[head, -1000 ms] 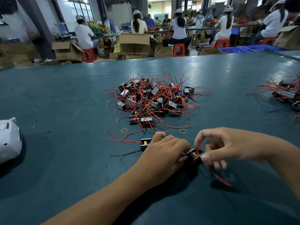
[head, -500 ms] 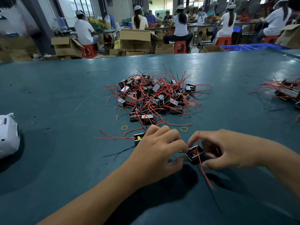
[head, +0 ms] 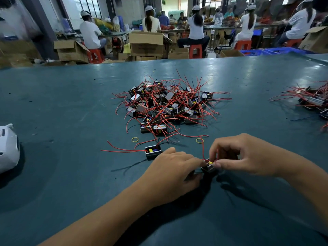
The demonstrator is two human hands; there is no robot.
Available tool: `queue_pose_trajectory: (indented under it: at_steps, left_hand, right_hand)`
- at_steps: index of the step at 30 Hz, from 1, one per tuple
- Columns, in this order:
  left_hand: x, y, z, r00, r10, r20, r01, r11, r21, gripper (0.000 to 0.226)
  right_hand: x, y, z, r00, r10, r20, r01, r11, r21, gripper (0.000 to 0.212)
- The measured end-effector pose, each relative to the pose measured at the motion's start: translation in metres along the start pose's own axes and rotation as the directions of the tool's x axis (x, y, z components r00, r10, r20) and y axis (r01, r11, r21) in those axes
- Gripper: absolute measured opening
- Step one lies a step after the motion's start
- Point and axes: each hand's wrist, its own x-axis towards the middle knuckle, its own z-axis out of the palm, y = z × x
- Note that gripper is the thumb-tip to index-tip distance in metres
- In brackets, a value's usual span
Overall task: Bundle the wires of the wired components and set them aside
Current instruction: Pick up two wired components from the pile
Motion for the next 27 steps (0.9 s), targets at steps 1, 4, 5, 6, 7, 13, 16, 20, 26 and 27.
queue_pose_trajectory:
  at_steps: [1, 4, 5, 6, 7, 13, 16, 20, 26, 27]
  left_hand:
    - [0.000, 0.001, 0.001, 0.999, -0.042, -0.001, 0.042, 0.999, -0.026, 0.032]
    - [0.003, 0.004, 0.008, 0.985, -0.166, -0.037, 0.158, 0.972, -0.172, 0.033]
    - [0.004, 0.005, 0.009, 0.979, -0.200, -0.045, 0.184, 0.956, -0.230, 0.029]
    - [0.006, 0.005, 0.010, 0.975, -0.217, -0.040, 0.199, 0.941, -0.275, 0.024]
    - [0.007, 0.004, 0.010, 0.975, -0.221, -0.025, 0.203, 0.931, -0.304, 0.018]
    - [0.005, 0.001, 0.012, 0.988, -0.153, -0.005, 0.145, 0.946, -0.289, 0.012]
    - [0.004, -0.003, 0.011, 0.994, -0.107, -0.013, 0.099, 0.958, -0.271, 0.014]
    - [0.001, -0.004, 0.010, 0.998, -0.044, -0.039, 0.035, 0.975, -0.218, 0.015]
    - [0.003, -0.003, 0.009, 0.999, -0.029, -0.041, 0.021, 0.983, -0.184, 0.015]
    - [0.003, -0.002, 0.008, 0.999, -0.022, -0.041, 0.015, 0.985, -0.175, 0.014]
  right_hand:
    - [0.000, 0.000, -0.001, 1.000, -0.001, 0.001, 0.001, 1.000, 0.018, 0.008]
    - [-0.001, 0.001, 0.000, 1.000, -0.002, 0.011, 0.001, 0.994, 0.111, 0.004]
    - [-0.001, 0.000, 0.000, 1.000, 0.002, 0.008, -0.003, 0.992, 0.125, 0.006]
    - [-0.001, 0.000, 0.001, 1.000, 0.009, -0.004, -0.008, 0.992, 0.124, 0.007]
    - [0.000, 0.001, 0.002, 1.000, 0.019, -0.024, -0.016, 0.994, 0.107, 0.007]
    - [0.005, 0.008, 0.006, 0.985, 0.046, -0.166, -0.055, 0.997, -0.049, 0.010]
    - [0.008, 0.007, 0.015, 0.993, 0.012, -0.113, -0.027, 0.991, -0.130, 0.007]
    - [0.013, 0.003, 0.025, 0.991, -0.018, -0.133, -0.009, 0.980, -0.199, 0.008]
    - [0.011, 0.003, 0.021, 0.974, 0.129, -0.185, -0.124, 0.991, 0.039, 0.017]
    - [0.010, 0.003, 0.020, 0.976, 0.151, -0.155, -0.145, 0.988, 0.052, 0.018]
